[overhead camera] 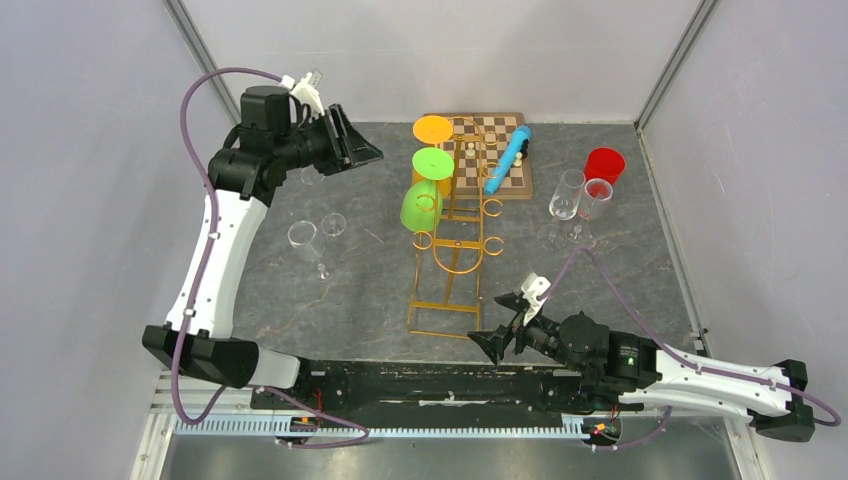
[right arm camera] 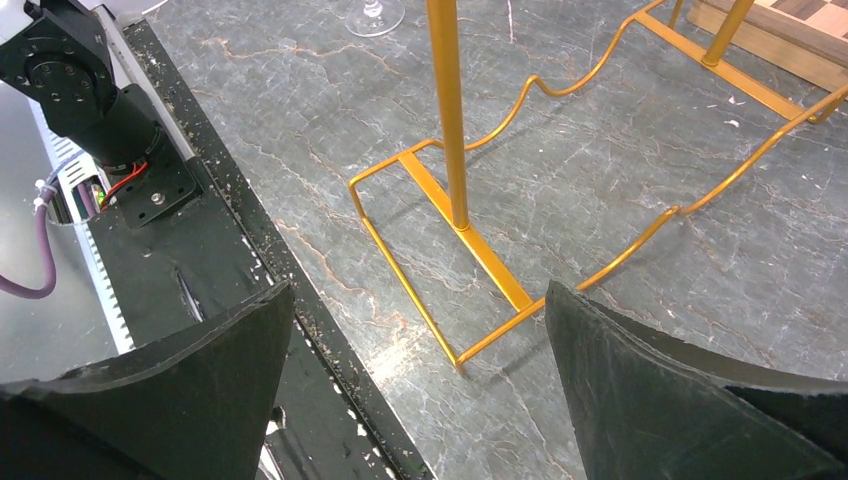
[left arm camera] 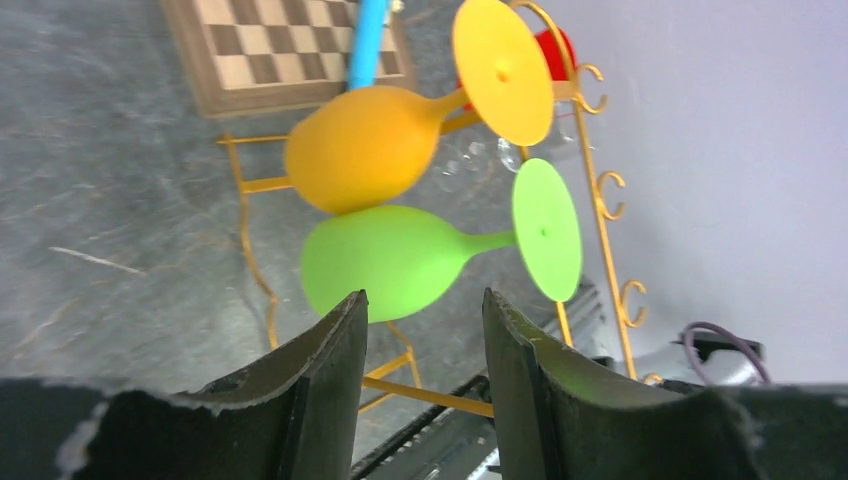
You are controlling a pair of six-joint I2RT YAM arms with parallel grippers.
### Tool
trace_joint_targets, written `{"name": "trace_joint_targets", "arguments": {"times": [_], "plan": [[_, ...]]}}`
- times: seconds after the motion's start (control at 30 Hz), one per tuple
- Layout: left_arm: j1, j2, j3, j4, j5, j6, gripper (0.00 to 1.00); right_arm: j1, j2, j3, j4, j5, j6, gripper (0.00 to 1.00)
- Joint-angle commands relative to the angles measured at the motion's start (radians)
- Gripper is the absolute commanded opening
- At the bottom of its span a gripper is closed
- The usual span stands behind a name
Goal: Take the wine glass off the wine glass rack
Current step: Pick up the wine glass from the wine rack.
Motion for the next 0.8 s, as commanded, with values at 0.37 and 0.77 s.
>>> {"name": "trace_joint_targets", "arguments": {"times": [0.37,0.77], "plan": [[-0.079,0.123,0.058,0.155,0.307,-0.258,0.52,0.004,-0.036,0.003,0.019,0.027,0.036,0.98],[-0.125,0.159,0.077,0.165,0.296,-0.269,0.4,0.004,-0.074,-0.011,0.012,0.033,0.047,0.98]]}}
